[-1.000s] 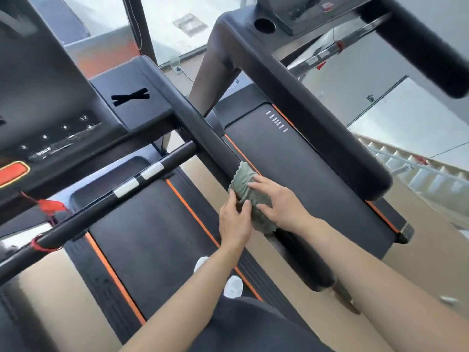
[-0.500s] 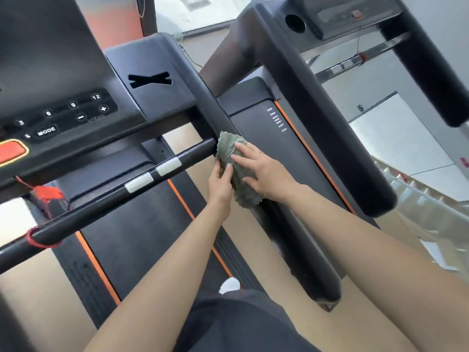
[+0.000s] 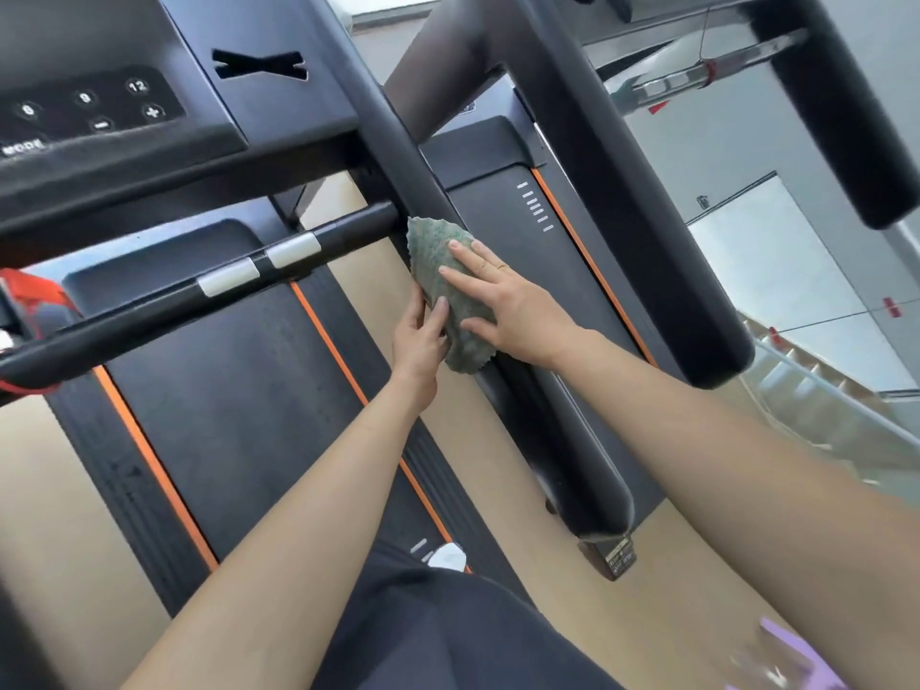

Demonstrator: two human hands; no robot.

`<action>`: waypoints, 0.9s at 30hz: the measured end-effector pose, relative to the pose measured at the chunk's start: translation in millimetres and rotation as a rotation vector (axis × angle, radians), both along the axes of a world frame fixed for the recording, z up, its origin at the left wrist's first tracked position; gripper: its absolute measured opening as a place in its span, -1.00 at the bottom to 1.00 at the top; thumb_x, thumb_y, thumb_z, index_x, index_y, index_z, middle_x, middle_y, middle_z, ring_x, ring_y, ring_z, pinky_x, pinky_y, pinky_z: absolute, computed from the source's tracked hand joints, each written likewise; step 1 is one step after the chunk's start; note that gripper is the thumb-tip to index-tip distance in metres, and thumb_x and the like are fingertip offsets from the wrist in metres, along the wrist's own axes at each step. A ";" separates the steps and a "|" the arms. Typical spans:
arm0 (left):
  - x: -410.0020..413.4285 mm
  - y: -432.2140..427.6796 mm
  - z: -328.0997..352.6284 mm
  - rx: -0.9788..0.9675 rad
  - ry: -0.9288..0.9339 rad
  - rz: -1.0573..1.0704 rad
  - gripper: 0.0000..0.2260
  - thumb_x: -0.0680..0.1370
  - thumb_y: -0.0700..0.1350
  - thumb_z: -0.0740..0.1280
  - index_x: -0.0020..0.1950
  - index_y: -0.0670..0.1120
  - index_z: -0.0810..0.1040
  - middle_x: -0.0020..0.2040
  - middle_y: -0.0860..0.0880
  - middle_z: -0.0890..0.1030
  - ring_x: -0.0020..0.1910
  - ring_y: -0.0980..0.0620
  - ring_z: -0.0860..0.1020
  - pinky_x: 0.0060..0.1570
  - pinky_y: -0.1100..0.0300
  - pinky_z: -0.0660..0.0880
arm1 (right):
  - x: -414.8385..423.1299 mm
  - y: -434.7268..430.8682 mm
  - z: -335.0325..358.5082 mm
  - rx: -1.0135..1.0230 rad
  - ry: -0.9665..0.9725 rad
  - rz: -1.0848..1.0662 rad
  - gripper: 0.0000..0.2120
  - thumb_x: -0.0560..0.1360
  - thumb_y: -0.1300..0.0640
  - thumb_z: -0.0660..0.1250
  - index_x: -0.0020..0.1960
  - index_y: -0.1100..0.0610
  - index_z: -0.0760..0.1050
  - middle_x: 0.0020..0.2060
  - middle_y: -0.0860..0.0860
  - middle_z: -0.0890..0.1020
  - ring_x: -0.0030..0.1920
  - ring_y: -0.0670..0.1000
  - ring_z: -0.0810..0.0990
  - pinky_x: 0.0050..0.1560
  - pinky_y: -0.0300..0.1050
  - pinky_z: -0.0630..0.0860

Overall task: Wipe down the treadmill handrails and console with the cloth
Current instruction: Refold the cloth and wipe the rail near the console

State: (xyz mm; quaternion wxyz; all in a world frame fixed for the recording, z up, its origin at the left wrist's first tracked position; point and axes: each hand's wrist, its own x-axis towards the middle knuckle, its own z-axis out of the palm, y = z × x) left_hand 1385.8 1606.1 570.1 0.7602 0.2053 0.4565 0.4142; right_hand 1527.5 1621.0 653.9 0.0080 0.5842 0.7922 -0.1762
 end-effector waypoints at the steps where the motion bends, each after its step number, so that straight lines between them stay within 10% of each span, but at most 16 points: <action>1: 3.4 -10.9 -1.1 0.009 0.001 -0.005 -0.51 0.67 -0.06 0.32 0.59 0.14 0.31 0.40 0.14 0.55 0.31 0.08 0.59 0.08 0.14 0.60 | 4.3 -9.9 -0.6 0.000 0.008 -0.001 -0.33 0.54 0.08 0.43 0.58 -0.07 0.24 0.61 -0.19 0.08 0.61 -0.12 -0.02 0.32 0.06 0.51; 12: 55.7 -161.3 3.3 0.083 0.035 -0.066 -0.52 0.68 -0.14 0.31 0.58 0.06 0.32 0.26 0.23 0.63 0.30 0.08 0.59 0.28 0.00 0.56 | 68.3 -154.5 -8.5 0.000 0.066 -0.012 -0.33 0.54 0.03 0.43 0.58 -0.10 0.25 0.60 -0.23 0.08 0.60 -0.17 -0.02 0.40 -0.01 0.41; 20: 90.8 -254.8 7.2 0.093 0.131 -0.137 -0.52 0.68 -0.23 0.28 0.60 -0.08 0.30 0.35 0.03 0.59 0.23 0.17 0.61 0.10 0.30 0.56 | 107.0 -256.6 -18.4 -0.007 0.214 -0.148 -0.33 0.54 0.08 0.44 0.58 -0.10 0.25 0.59 -0.20 0.13 0.59 -0.13 0.07 0.46 -0.12 0.29; 27: 107.1 -299.1 9.6 0.192 0.349 -0.192 -0.37 0.53 -0.01 0.41 0.58 -0.05 0.35 0.45 0.06 0.52 0.40 0.12 0.50 0.45 -0.03 0.41 | 128.6 -311.9 -25.9 -0.022 0.481 -0.357 -0.34 0.51 0.26 0.42 0.54 -0.08 0.33 0.55 -0.19 0.26 0.51 -0.22 0.25 0.48 -0.31 0.19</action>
